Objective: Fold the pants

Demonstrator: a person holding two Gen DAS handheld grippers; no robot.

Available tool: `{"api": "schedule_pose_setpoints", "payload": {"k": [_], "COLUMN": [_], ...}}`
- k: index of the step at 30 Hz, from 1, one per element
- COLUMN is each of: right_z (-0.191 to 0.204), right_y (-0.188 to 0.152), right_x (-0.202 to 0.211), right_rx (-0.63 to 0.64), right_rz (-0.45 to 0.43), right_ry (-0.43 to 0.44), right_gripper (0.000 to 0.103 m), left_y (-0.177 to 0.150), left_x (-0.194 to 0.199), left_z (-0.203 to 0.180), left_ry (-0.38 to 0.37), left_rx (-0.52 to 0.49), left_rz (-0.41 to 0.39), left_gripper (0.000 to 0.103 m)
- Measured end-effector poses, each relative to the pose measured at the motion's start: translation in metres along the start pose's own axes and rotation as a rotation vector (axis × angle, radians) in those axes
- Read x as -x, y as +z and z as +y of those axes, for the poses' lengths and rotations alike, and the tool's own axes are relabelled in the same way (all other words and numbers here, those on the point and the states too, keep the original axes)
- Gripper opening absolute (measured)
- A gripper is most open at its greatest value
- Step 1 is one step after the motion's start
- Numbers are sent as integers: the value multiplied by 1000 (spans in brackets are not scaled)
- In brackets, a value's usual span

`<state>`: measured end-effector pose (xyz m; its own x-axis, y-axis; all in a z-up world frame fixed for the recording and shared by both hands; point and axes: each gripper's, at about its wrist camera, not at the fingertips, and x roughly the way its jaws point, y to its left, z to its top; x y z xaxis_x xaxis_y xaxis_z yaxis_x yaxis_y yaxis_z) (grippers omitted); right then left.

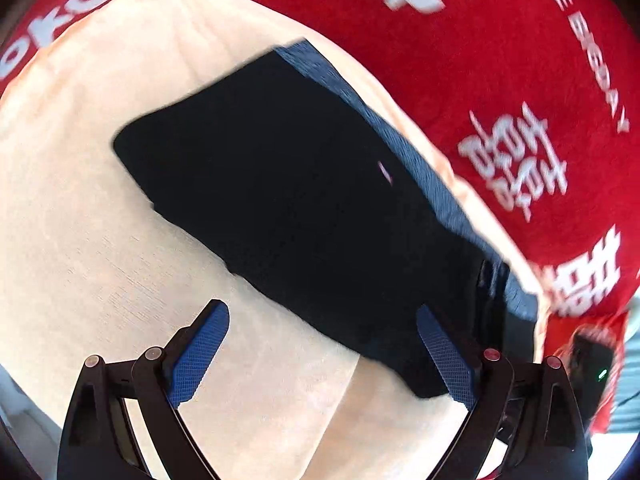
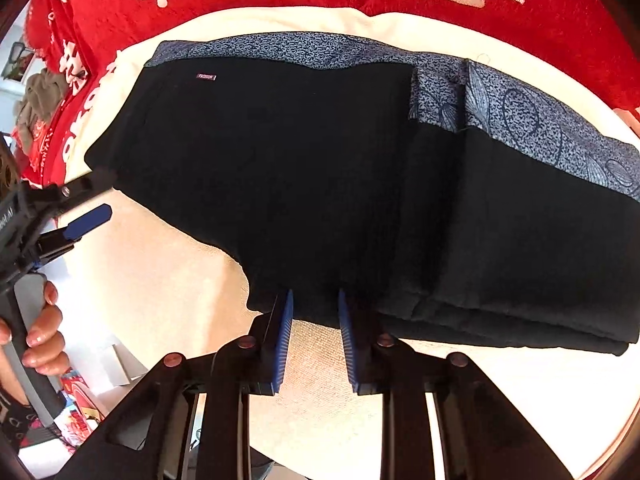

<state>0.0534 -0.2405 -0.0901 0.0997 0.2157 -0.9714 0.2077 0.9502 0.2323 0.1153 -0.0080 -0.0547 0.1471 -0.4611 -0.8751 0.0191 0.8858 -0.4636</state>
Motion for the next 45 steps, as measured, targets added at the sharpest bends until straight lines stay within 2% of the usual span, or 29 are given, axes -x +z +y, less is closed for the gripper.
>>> {"api": "schedule_pose_setpoints", "payload": {"k": [3, 5, 7, 11, 15, 18, 20, 22, 24, 25, 26, 27, 28, 29, 31, 32, 33, 34, 35, 36, 39, 42, 45], "right_z": [-1, -2, -2, -1, -1, -1, -1, 0, 1, 2, 4, 7, 10, 11, 14, 15, 16, 19, 21, 26, 51, 91, 137], "right_y": [-1, -1, 0, -1, 0, 0, 0, 0, 0, 1, 2, 4, 7, 12, 27, 35, 48, 62, 76, 93, 142, 185, 211], "right_x": [0, -1, -1, -2, -3, -3, -3, -4, -2, -1, 1, 5, 10, 18, 36, 43, 51, 57, 62, 68, 75, 63, 45], "right_rx": [1, 4, 6, 15, 18, 16, 14, 14, 19, 24, 33, 44, 52, 54, 47, 44, 40, 34, 30, 29, 63, 112, 186], "right_rz": [0, 1, 1, 0, 0, -2, -2, -1, 1, 3, 5, 4, 0, -12, -41, -51, -55, -54, -52, -50, -9, 105, 180], "right_ry": [-1, -2, -2, -1, -2, -2, -2, -3, -5, -8, -12, -12, -7, 5, 33, 47, 66, 85, 105, 134, 219, 262, 292], "right_gripper": [26, 26, 26, 26, 26, 26, 26, 26, 26, 26, 26, 26, 26, 26, 27, 36, 44, 63, 72, 73, 80, 81, 82], "left_y": [11, 18, 25, 38, 52, 52, 54, 59, 63, 64, 64, 65, 66, 67, 67, 65, 62, 56, 48, 38, 17, 10, 10], "left_x": [-1, -10, -19, -31, -39, -26, -30, -45, -61, -62, -59, -58, -59, -61, -59, -55, -52, -48, -45, -43, -45, -49, -53], "left_z": [23, 36, 51, 60, 51, 27, 13, 18, 33, 38, 37, 35, 32, 29, 24, 16, 6, -11, -26, -42, -65, -81, -89], "left_ry": [-73, -77, -118, -176, -161, -152, -123, -76, -29, -42, -45, -27, 32, 96, 137, 160, 197, 249, 292, 340, 424, 464, 486], "left_rx": [95, 140, 182, 195, 172, 64, 10, 39, 118, 149, 162, 160, 141, 120, 65, 12, -54, -157, -252, -351, -525, -606, -626], "left_rz": [-42, -55, -71, -112, -112, -152, -161, -126, -79, -85, -108, -113, -110, -101, -109, -130, -152, -192, -227, -262, -318, -333, -335], "left_gripper": [96, 96, 96, 96, 96, 96, 96, 98, 97, 97, 95, 82, 72, 49, 39, 34, 34, 33, 33, 33, 33, 33, 33]}}
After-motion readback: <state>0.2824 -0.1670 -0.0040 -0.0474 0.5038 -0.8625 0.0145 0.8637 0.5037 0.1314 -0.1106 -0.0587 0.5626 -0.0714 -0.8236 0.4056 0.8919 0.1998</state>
